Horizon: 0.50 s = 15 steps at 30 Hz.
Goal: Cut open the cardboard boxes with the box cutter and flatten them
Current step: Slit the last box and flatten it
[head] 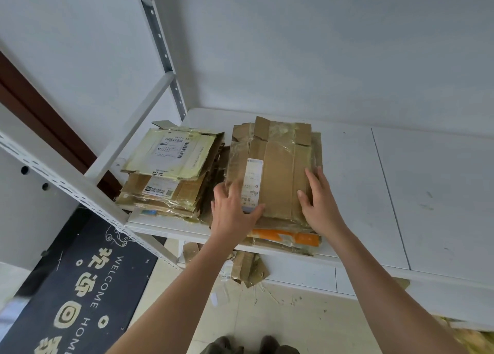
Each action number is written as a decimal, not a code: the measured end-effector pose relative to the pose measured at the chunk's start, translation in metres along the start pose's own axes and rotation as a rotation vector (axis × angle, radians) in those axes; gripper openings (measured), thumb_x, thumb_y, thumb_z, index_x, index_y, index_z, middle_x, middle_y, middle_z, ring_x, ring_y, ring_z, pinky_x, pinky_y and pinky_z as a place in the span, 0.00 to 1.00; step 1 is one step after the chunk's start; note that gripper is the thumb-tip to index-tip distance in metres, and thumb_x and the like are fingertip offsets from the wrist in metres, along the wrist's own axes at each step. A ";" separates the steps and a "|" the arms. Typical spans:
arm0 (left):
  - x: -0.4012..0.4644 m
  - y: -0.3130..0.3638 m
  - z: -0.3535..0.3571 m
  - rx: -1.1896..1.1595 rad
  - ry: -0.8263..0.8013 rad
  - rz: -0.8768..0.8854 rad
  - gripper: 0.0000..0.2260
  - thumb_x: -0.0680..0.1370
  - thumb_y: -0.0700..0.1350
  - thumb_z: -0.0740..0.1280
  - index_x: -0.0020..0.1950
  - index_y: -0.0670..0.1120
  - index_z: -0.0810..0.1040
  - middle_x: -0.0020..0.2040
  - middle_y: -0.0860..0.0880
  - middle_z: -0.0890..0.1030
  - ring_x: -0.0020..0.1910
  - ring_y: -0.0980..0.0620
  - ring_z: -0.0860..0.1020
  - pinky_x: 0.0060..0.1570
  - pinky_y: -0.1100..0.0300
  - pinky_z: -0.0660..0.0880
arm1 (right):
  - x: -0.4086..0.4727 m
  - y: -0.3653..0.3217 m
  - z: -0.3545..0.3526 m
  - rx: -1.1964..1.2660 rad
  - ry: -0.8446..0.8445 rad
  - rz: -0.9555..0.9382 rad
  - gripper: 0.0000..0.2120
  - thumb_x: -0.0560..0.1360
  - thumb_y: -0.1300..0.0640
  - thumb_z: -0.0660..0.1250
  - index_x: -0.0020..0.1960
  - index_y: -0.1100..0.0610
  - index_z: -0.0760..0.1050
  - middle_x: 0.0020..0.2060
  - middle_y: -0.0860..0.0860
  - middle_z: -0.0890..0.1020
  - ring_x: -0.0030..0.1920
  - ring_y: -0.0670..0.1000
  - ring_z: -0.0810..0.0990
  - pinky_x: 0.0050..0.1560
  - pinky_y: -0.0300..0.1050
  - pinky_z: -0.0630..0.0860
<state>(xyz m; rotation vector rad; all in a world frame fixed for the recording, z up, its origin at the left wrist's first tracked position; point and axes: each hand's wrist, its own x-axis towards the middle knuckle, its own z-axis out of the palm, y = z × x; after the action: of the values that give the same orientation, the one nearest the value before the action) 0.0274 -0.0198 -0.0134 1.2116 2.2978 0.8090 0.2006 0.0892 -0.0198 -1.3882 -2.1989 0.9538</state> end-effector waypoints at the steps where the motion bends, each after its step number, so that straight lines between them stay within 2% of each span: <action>1: 0.001 0.000 0.000 -0.012 -0.017 -0.024 0.38 0.73 0.61 0.71 0.77 0.49 0.59 0.75 0.46 0.59 0.73 0.44 0.61 0.72 0.42 0.63 | 0.001 0.000 0.000 0.001 -0.005 0.011 0.29 0.83 0.54 0.58 0.80 0.51 0.51 0.80 0.50 0.48 0.80 0.50 0.49 0.76 0.45 0.48; 3: 0.005 -0.002 0.000 -0.044 -0.038 -0.039 0.41 0.72 0.60 0.73 0.77 0.47 0.59 0.76 0.46 0.60 0.75 0.45 0.60 0.73 0.43 0.62 | 0.001 0.001 -0.001 -0.001 -0.027 0.002 0.29 0.83 0.56 0.59 0.80 0.50 0.51 0.80 0.49 0.50 0.80 0.51 0.48 0.79 0.57 0.48; 7: 0.008 -0.001 -0.001 -0.127 -0.054 -0.076 0.40 0.71 0.58 0.75 0.75 0.44 0.60 0.72 0.47 0.61 0.70 0.45 0.65 0.71 0.43 0.64 | -0.002 -0.004 -0.002 0.060 -0.062 -0.036 0.30 0.81 0.63 0.61 0.79 0.47 0.55 0.79 0.50 0.54 0.80 0.55 0.45 0.77 0.66 0.48; 9: 0.010 0.001 0.000 -0.117 -0.068 -0.069 0.37 0.73 0.57 0.73 0.75 0.46 0.59 0.72 0.47 0.60 0.69 0.44 0.65 0.70 0.41 0.64 | -0.003 -0.007 0.002 0.039 -0.046 -0.023 0.30 0.81 0.65 0.60 0.79 0.49 0.55 0.79 0.51 0.56 0.80 0.57 0.46 0.76 0.66 0.51; 12: 0.020 0.011 -0.002 -0.025 -0.095 -0.062 0.37 0.76 0.60 0.67 0.79 0.53 0.51 0.72 0.46 0.59 0.68 0.41 0.66 0.68 0.37 0.65 | -0.006 -0.009 0.006 -0.003 0.049 -0.048 0.30 0.81 0.67 0.58 0.80 0.49 0.56 0.78 0.54 0.59 0.79 0.59 0.48 0.76 0.63 0.52; 15: 0.031 0.017 -0.003 0.123 -0.119 -0.089 0.35 0.79 0.62 0.63 0.79 0.58 0.47 0.70 0.44 0.60 0.66 0.40 0.67 0.63 0.38 0.70 | -0.010 -0.004 0.006 -0.055 0.067 -0.063 0.25 0.83 0.61 0.57 0.78 0.47 0.60 0.78 0.56 0.56 0.78 0.59 0.50 0.75 0.63 0.56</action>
<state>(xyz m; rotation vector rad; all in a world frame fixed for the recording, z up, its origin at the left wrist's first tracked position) 0.0194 0.0136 -0.0028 1.1658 2.3142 0.5566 0.1989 0.0769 -0.0206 -1.3464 -2.2204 0.8189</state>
